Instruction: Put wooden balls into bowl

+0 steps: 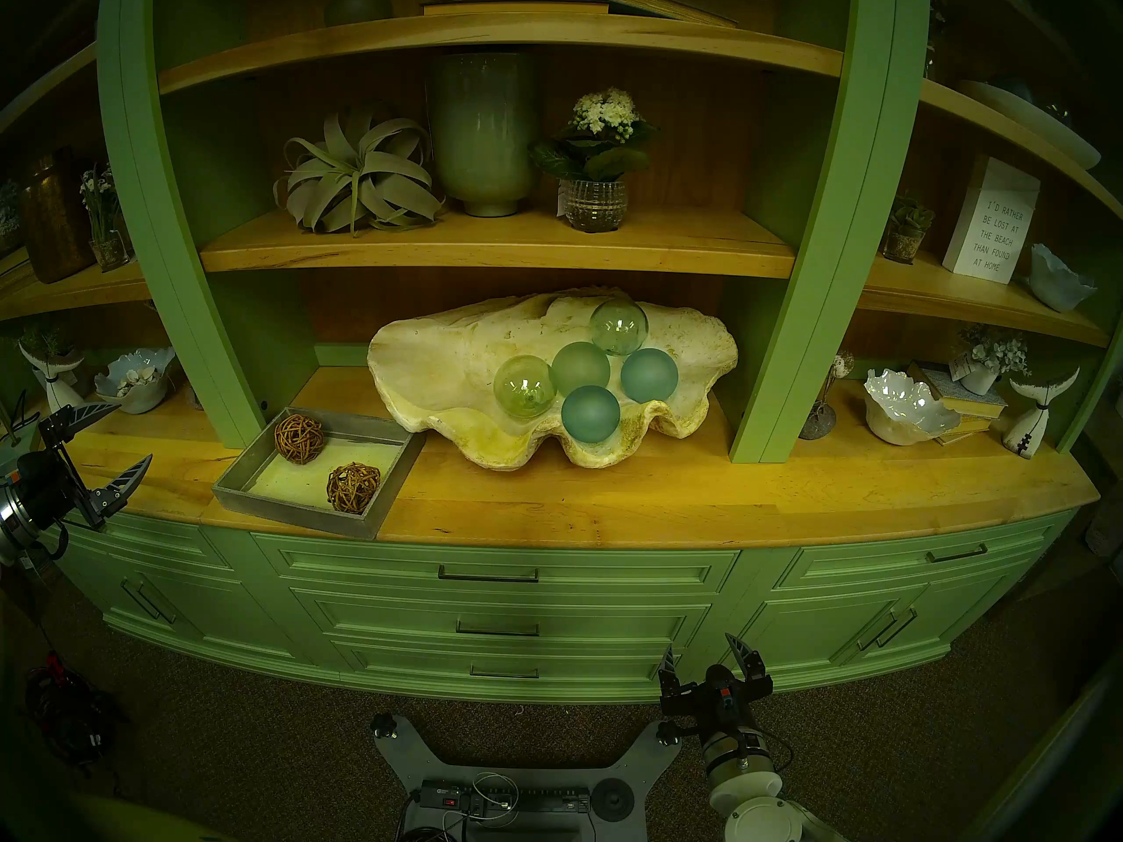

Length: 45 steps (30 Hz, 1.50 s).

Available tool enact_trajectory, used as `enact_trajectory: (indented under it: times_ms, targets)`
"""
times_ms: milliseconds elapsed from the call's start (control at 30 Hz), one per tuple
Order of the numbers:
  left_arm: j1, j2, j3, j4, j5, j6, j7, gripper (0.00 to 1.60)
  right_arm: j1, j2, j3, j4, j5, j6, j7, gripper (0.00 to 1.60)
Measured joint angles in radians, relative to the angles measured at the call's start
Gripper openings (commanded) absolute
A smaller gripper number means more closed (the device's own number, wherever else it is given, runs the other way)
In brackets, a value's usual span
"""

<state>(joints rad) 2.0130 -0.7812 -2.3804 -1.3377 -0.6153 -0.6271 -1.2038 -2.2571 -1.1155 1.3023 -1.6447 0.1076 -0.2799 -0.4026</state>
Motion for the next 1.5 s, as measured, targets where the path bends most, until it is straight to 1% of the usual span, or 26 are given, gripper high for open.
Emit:
enact_trajectory:
  times_ms: [300,400,500,633,733,833,933,1000,1133,1200,1267,1333,1500]
  targets:
    - [0.000,-0.001,0.000,0.000,0.001,0.000,0.000,1.60,0.000,0.000,0.000,0.000,0.000,0.000,0.000,1.60]
    - [-0.002,0.003,-0.003,0.018,-0.003,0.004,-0.003,1.60,0.000,0.000,0.000,0.001,0.000,0.000,0.000,1.60]
    - [0.002,0.016,-0.030,0.071,-0.006,0.000,-0.008,1.60,0.000,0.000,0.000,0.002,0.000,0.000,0.000,1.60]
    - [0.021,0.036,-0.064,0.104,-0.017,-0.010,0.001,1.60,0.000,0.000,0.000,0.003,0.000,0.000,0.000,1.60]
    - [0.034,0.059,-0.069,0.103,-0.017,-0.017,0.008,1.60,0.000,0.000,0.000,0.003,0.000,0.000,0.000,1.60]
    - [0.037,0.083,-0.061,0.072,-0.013,-0.017,0.009,1.60,0.000,-0.001,-0.001,0.005,0.000,0.000,0.000,1.60]
    - [0.033,0.108,-0.037,0.035,-0.006,-0.006,0.002,1.60,0.000,-0.001,-0.001,0.006,0.000,0.000,0.000,1.60]
    - [0.026,0.127,-0.012,0.010,0.000,0.015,-0.011,1.60,0.000,-0.001,-0.001,0.007,0.000,0.000,0.000,1.60]
    - [0.001,0.167,0.041,-0.024,0.019,0.072,-0.063,1.60,0.000,-0.001,-0.001,0.008,0.000,0.000,0.000,1.60]
    - [-0.018,0.187,0.073,-0.031,0.031,0.105,-0.087,1.60,0.000,-0.001,-0.001,0.009,0.000,0.000,0.000,1.60]
    - [-0.029,0.198,0.090,-0.033,0.036,0.122,-0.096,1.60,0.000,-0.001,-0.001,0.009,0.000,0.000,0.000,1.60]
    - [-0.056,0.226,0.138,-0.035,0.046,0.159,-0.110,1.60,0.000,-0.001,-0.001,0.010,0.000,0.000,0.000,1.60]
    - [-0.099,0.272,0.219,-0.041,0.046,0.212,-0.113,1.60,0.000,-0.001,-0.001,0.011,0.000,0.000,0.000,1.60]
